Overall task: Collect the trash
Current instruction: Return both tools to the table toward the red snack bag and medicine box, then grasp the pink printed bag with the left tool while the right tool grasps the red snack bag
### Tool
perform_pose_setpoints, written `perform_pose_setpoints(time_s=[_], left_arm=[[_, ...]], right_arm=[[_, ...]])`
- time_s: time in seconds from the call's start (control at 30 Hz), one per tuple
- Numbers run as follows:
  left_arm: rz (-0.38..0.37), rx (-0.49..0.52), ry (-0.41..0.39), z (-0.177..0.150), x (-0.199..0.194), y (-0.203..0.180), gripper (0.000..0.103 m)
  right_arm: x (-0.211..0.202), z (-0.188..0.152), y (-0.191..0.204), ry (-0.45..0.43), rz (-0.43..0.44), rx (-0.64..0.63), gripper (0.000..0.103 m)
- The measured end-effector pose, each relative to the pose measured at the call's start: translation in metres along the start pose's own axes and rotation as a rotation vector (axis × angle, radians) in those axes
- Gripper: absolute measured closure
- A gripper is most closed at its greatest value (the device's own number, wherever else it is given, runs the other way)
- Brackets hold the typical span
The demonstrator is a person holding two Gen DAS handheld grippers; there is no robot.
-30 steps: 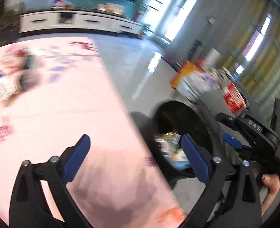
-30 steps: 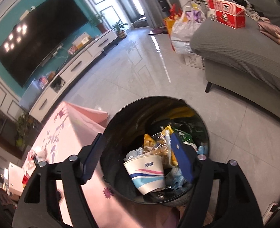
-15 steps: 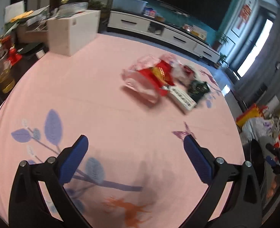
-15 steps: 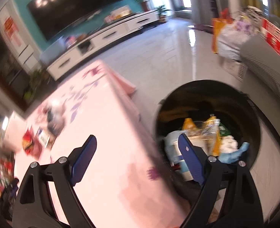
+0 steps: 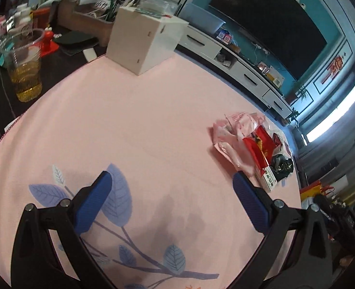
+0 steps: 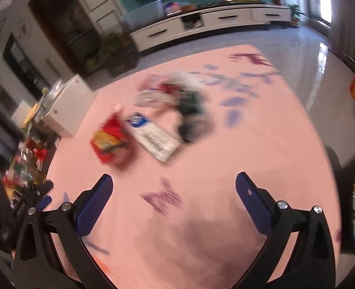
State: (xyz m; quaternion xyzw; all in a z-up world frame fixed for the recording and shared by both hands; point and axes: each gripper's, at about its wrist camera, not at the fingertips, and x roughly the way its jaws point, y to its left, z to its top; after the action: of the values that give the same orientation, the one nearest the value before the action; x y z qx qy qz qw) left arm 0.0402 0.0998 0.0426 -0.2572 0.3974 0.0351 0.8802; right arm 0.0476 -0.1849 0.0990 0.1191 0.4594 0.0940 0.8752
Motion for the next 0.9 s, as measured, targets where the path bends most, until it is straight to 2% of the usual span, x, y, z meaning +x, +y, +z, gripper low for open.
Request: perform_pose_setpoints(time_s=[0.13, 0.27, 0.37, 0.5, 0.6, 0.8, 0.87, 0.9], left_arm=[[0.004, 0.001, -0.018, 0.001, -0.004, 0.005, 0.003], [0.035, 0.029, -0.041, 0.001, -0.009, 0.004, 0.003], [0.035, 0.027, -0.045, 0.004, -0.011, 0.006, 0.003], [0.046, 0.01, -0.055, 0.007, -0.011, 0.011, 0.003], [0.053, 0.011, -0.04, 0.007, -0.007, 0.012, 0.003], [-0.007, 0.01, -0.003, 0.009, -0.001, 0.004, 0.003], [-0.017, 0.01, 0.0, 0.012, 0.001, 0.0, 0.003], [-0.018, 0.012, -0.001, 0.014, 0.003, -0.003, 0.003]], right_arm=[[0.038, 0.019, 0.054, -0.003, 0.019, -0.101, 0.003], [0.07, 0.029, 0.069, 0.046, 0.001, -0.077, 0.003], [0.095, 0.033, 0.078, 0.111, -0.074, -0.104, 0.003], [0.111, 0.038, 0.082, 0.117, -0.054, -0.134, 0.003], [0.115, 0.04, 0.078, 0.084, -0.047, -0.117, 0.004], [0.122, 0.045, 0.061, 0.106, 0.056, -0.053, 0.025], [0.121, 0.048, 0.058, 0.114, 0.087, -0.053, 0.042], [0.119, 0.05, 0.056, 0.117, 0.107, -0.043, 0.047]])
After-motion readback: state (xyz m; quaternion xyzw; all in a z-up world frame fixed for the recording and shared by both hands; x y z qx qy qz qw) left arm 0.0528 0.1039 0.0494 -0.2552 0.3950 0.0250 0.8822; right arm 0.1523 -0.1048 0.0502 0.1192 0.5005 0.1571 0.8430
